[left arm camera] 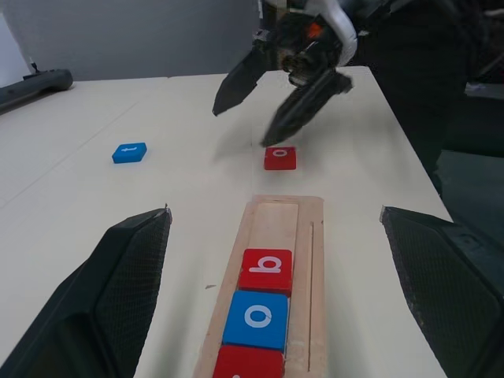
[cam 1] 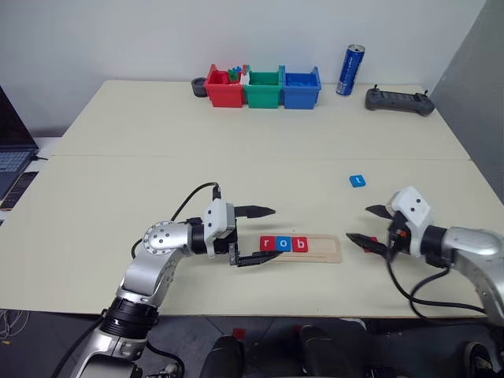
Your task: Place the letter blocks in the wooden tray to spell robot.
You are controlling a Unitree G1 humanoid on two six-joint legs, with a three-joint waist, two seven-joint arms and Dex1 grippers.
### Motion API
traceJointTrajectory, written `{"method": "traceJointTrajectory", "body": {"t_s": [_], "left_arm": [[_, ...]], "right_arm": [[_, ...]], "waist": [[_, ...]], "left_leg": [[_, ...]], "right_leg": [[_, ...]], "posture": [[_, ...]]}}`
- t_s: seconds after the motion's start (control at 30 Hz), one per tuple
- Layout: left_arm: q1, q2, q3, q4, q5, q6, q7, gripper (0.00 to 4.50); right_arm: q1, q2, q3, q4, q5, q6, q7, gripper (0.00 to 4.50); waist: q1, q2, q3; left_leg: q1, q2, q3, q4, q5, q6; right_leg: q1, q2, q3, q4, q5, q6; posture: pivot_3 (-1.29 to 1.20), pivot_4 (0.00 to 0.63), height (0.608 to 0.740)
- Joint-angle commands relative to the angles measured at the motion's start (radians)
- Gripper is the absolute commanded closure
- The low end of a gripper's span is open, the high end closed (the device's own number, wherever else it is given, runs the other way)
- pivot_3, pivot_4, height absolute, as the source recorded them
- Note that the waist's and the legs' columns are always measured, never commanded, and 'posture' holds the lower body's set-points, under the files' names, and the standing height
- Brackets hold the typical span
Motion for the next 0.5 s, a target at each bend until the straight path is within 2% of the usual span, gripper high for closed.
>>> {"method": "traceJointTrajectory", "body": {"t_s": [0.03, 0.23, 0.5], "left_arm": [[-0.010, -0.010, -0.006, -0.006, -0.003, -0.025, -0.012, 0.00], [0.000, -0.011, -0.002, -0.010, -0.001, -0.031, -0.018, 0.00], [0.025, -0.005, 0.000, -0.036, -0.001, -0.027, -0.011, 0.00]], "right_arm": [[-0.063, -0.061, 0.043, 0.202, -0.070, -0.286, 0.183, 0.01], [-0.155, -0.081, 0.113, 0.453, -0.138, -0.485, 0.317, 0.01], [-0.170, -0.052, 0.181, 0.576, -0.198, -0.603, 0.361, 0.01]], "waist": [[0.000, 0.000, 0.000], [-0.002, 0.000, 0.000], [0.000, 0.000, 0.000]], "left_leg": [[0.000, 0.000, 0.000, 0.000, 0.000, 0.000], [0.001, 0.001, 0.000, 0.000, 0.000, 0.000], [0.001, 0.000, 0.000, 0.001, 0.000, 0.000]], "right_leg": [[0.000, 0.000, 0.000, 0.000, 0.000, 0.000], [0.000, 0.000, 0.000, 0.001, 0.000, 0.000], [0.000, 0.000, 0.000, 0.002, 0.000, 0.000]], "posture": [[0.00, 0.150, 0.740], [0.00, 0.150, 0.740], [0.00, 0.150, 0.740]]}}
